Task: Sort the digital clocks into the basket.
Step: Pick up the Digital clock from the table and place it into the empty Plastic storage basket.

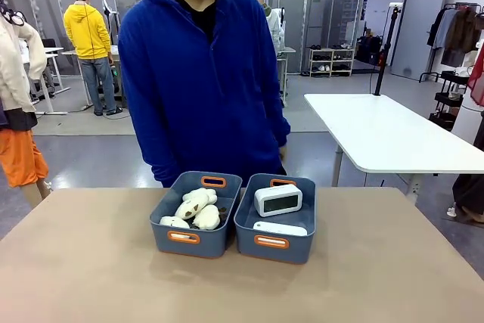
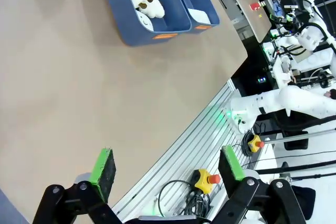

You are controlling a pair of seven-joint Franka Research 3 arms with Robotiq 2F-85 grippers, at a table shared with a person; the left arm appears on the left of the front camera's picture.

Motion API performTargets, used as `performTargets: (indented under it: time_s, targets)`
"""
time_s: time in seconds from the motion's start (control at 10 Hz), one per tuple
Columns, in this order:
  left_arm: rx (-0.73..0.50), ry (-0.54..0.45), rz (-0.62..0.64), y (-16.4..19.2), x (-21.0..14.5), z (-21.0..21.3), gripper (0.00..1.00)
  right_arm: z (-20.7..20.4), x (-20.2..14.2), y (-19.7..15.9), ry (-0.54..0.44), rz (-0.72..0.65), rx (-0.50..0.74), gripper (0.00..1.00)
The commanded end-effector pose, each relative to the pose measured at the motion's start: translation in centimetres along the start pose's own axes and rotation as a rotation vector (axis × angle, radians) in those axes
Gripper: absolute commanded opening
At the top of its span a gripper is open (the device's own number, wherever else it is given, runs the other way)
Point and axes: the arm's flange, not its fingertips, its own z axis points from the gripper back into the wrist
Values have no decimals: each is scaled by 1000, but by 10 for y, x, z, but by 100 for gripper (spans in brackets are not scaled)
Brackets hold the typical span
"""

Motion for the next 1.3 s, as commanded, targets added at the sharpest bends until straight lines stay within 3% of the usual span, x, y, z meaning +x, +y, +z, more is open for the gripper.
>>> performTargets:
  time_s: [0.0, 1.2]
  targets:
    - [18, 8, 7, 2, 3, 4, 100, -2, 0, 0, -17, 18, 2, 100]
    - [18, 8, 7, 2, 3, 4, 100, -2, 0, 0, -17, 18, 2, 100]
